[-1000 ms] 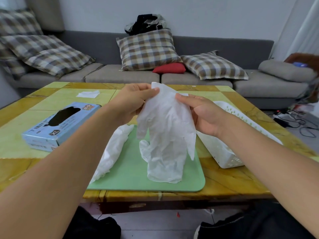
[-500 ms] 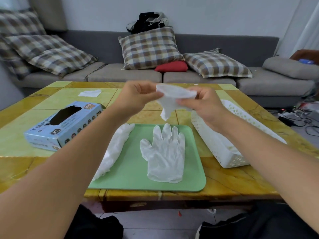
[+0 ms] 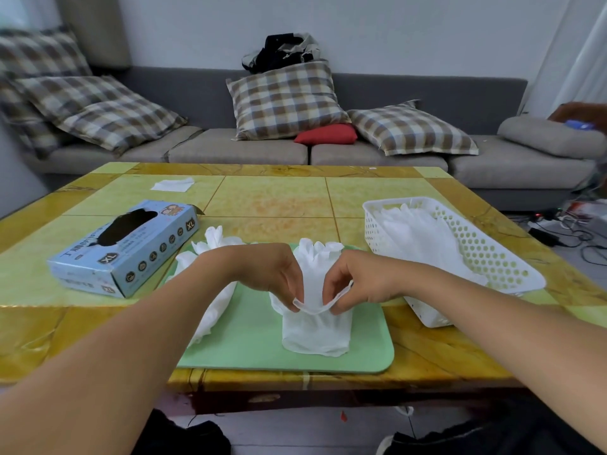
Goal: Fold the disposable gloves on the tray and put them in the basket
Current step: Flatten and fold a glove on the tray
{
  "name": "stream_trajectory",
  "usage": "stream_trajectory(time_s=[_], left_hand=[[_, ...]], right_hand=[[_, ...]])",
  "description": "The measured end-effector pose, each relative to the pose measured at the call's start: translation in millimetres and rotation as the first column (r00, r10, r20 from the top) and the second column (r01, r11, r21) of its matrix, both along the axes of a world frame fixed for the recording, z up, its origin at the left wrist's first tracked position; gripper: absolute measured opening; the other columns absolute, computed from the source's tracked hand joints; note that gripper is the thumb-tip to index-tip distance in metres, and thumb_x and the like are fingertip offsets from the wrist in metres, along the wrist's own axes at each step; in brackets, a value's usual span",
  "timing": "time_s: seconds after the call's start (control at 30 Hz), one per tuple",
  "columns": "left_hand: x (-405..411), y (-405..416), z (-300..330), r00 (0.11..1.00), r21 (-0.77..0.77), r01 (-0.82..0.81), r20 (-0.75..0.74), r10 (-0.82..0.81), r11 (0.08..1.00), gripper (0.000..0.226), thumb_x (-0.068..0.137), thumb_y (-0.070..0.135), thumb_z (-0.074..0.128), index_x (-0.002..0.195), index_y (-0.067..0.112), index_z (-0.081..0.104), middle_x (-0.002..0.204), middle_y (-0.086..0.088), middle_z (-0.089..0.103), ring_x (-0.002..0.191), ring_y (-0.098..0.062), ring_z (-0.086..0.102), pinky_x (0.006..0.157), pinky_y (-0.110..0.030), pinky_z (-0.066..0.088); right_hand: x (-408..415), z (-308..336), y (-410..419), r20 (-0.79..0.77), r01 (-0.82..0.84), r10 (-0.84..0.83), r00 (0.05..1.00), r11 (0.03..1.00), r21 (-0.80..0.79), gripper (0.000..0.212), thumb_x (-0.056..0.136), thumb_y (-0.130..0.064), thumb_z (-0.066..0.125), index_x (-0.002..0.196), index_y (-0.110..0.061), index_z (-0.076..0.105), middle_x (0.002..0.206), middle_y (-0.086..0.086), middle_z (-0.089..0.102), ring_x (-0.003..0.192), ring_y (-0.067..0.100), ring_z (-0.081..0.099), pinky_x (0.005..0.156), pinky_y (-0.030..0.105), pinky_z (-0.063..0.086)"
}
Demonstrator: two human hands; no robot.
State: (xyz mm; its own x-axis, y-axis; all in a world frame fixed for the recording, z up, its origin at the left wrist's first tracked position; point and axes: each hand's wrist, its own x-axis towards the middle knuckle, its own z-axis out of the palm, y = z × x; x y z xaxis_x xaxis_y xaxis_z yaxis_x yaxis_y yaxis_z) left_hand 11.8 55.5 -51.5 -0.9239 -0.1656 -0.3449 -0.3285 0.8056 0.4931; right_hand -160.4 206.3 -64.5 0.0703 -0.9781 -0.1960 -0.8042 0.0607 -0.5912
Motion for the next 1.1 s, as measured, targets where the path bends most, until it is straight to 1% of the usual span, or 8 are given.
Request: stream_trajectory(time_s=[0.23, 0.33, 0.47, 0.53, 0.63, 0.9, 1.0, 1.1], left_hand=[[0, 9, 3, 0.975, 0.018, 0.089, 0.204, -0.09, 0.996, 0.01, 0.081, 0.033, 0.083, 0.08, 0.038, 0.075, 0.083, 0.026, 0.073, 0.085, 0.009, 0.065, 0.098, -0.025, 0.049], [3, 10, 7, 0.959, 0.079, 0.092, 0.263, -0.11, 0.993, 0.019, 0.078, 0.032, 0.085, 0.095, 0.036, 0.076, 0.097, 0.021, 0.075, 0.094, 0.006, 0.067, 0.099, -0.024, 0.048], [8, -9, 8, 0.997, 0.159, -0.053, 0.06, 0.044, 0.986, 0.019, 0.083, 0.035, 0.081, 0.1, 0.028, 0.077, 0.1, 0.009, 0.076, 0.091, -0.006, 0.068, 0.089, -0.031, 0.054], [6, -23, -2, 0.958, 0.012, -0.249, -0.143, 0.249, 0.968, 0.026, 0.082, 0.045, 0.08, 0.096, 0.025, 0.075, 0.097, 0.004, 0.075, 0.088, -0.011, 0.067, 0.082, -0.03, 0.055], [0, -32, -23, 0.918, -0.193, -0.375, -0.215, 0.334, 0.907, 0.044, 0.077, 0.05, 0.081, 0.11, 0.023, 0.068, 0.107, 0.004, 0.065, 0.096, -0.016, 0.06, 0.081, -0.028, 0.048], [0, -37, -37, 0.96, -0.197, -0.278, -0.087, 0.266, 0.94, 0.062, 0.075, 0.038, 0.087, 0.127, 0.023, 0.057, 0.117, 0.003, 0.062, 0.092, -0.012, 0.056, 0.068, -0.02, 0.04], [1, -39, -38, 0.956, -0.165, -0.289, -0.103, 0.275, 0.943, 0.064, 0.074, 0.035, 0.088, 0.128, 0.022, 0.055, 0.115, 0.003, 0.064, 0.084, -0.008, 0.055, 0.064, -0.017, 0.04], [-2, -38, -39, 0.936, -0.06, -0.343, -0.104, 0.336, 0.937, 0.062, 0.079, 0.033, 0.084, 0.131, 0.02, 0.053, 0.114, 0.0, 0.064, 0.074, -0.01, 0.059, 0.065, -0.021, 0.048]], right_hand=[[9, 5, 1, -0.018, -0.095, 0.103, 0.994, 0.959, 0.267, 0.019, 0.08, -0.026, 0.086, 0.099, -0.021, 0.081, 0.087, -0.019, 0.074, 0.087, -0.003, 0.065, 0.091, 0.025, 0.052], [9, 14, 1, 0.037, -0.106, 0.099, 0.994, 0.94, 0.325, 0.018, 0.083, -0.03, 0.083, 0.1, -0.022, 0.081, 0.095, -0.013, 0.077, 0.092, 0.0, 0.067, 0.095, 0.028, 0.052], [-8, 10, -22, 0.032, 0.217, -0.215, 0.976, 0.973, -0.078, 0.015, 0.085, -0.024, 0.082, 0.097, -0.016, 0.08, 0.088, -0.004, 0.076, 0.073, -0.001, 0.066, 0.069, 0.023, 0.054], [-20, 0, -39, -0.157, 0.31, -0.357, 0.921, 0.914, -0.261, 0.029, 0.08, -0.008, 0.081, 0.105, -0.02, 0.075, 0.099, -0.006, 0.067, 0.08, 0.0, 0.062, 0.069, 0.02, 0.049], [-26, -18, -60, -0.434, 0.284, -0.312, 0.845, 0.95, -0.129, 0.041, 0.078, -0.008, 0.077, 0.114, -0.026, 0.071, 0.111, -0.01, 0.052, 0.105, 0.009, 0.054, 0.087, 0.032, 0.053], [-27, -19, -87, -0.283, 0.402, -0.504, 0.816, 0.847, -0.349, 0.031, 0.082, 0.005, 0.061, 0.083, -0.021, 0.077, 0.084, -0.01, 0.058, 0.086, 0.02, 0.062, 0.07, 0.028, 0.044], [-23, -25, -86, -0.183, 0.391, -0.503, 0.844, 0.814, -0.43, 0.027, 0.082, 0.004, 0.062, 0.086, -0.017, 0.077, 0.071, -0.018, 0.048, 0.075, 0.015, 0.054, 0.068, 0.029, 0.043], [-19, -31, -86, -0.123, 0.395, -0.508, 0.852, 0.78, -0.486, 0.028, 0.085, 0.004, 0.061, 0.097, -0.016, 0.077, 0.085, -0.009, 0.064, 0.08, 0.015, 0.059, 0.075, 0.032, 0.051]])
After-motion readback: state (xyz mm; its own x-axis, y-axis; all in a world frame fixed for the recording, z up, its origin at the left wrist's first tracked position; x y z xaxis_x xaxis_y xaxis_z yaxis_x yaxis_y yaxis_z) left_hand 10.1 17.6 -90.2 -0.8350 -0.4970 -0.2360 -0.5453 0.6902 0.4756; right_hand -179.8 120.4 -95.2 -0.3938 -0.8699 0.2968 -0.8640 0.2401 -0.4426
